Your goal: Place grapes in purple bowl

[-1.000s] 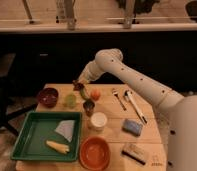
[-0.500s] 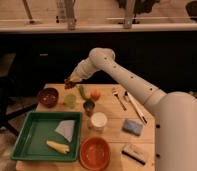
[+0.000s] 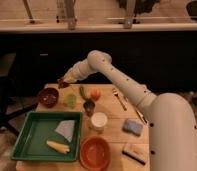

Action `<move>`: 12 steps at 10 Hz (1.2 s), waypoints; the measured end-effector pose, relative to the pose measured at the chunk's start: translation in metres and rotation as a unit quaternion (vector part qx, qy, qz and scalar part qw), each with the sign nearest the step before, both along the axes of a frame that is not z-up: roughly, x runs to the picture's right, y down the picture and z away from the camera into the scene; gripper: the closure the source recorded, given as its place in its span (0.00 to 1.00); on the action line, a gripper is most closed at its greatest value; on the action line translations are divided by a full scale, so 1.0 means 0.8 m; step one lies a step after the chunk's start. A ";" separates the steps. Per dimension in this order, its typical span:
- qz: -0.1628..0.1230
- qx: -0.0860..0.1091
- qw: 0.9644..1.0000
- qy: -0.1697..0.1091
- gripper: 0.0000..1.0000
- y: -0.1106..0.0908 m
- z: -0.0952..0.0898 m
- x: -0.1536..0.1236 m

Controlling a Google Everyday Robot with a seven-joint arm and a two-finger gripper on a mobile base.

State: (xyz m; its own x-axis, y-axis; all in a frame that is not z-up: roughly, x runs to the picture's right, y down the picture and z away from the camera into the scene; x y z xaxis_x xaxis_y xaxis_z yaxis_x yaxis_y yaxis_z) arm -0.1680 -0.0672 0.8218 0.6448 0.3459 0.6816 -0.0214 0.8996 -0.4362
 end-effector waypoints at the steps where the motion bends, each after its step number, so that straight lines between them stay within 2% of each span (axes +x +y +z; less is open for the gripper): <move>1: 0.000 0.000 1.000 0.000 1.00 0.000 0.000 0.000; 6: 0.000 -0.001 1.000 -0.001 1.00 0.000 0.000 -0.001; 7: 0.000 -0.003 1.000 -0.006 1.00 0.001 0.006 -0.003; 9: -0.007 -0.008 1.000 -0.022 1.00 0.002 0.015 -0.027; 12: -0.026 -0.016 0.998 -0.058 1.00 0.004 0.024 -0.084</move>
